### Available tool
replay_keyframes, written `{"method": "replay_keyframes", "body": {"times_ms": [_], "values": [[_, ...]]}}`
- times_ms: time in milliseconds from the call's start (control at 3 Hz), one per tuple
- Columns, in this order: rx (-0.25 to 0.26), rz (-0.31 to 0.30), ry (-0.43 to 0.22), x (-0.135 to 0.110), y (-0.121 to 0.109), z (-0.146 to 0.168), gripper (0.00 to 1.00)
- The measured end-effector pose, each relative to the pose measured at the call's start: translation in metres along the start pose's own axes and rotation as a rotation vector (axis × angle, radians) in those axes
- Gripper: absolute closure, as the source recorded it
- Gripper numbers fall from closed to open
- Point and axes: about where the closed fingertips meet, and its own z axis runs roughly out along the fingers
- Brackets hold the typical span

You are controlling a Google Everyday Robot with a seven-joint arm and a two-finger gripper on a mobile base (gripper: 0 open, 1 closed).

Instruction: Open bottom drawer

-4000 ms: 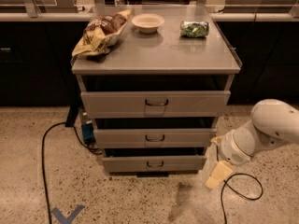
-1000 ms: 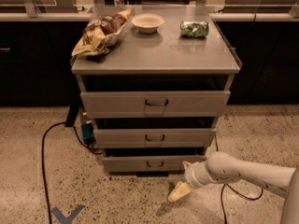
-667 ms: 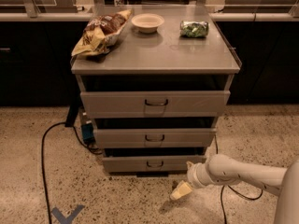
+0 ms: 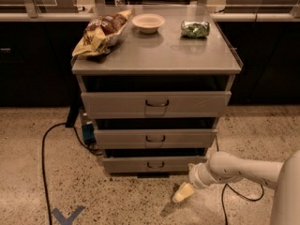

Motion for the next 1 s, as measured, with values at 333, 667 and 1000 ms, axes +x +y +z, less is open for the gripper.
{"method": "replay_keyframes", "body": {"times_ms": [333, 667, 1000], "values": [[0.038, -0.063, -0.031, -0.01, -0.006, 0.007, 0.0], [0.109, -0.143, -0.09, -0.029, -0.017, 0.017, 0.0], [0.109, -0.143, -0.09, -0.029, -0.017, 0.017, 0.0]]}}
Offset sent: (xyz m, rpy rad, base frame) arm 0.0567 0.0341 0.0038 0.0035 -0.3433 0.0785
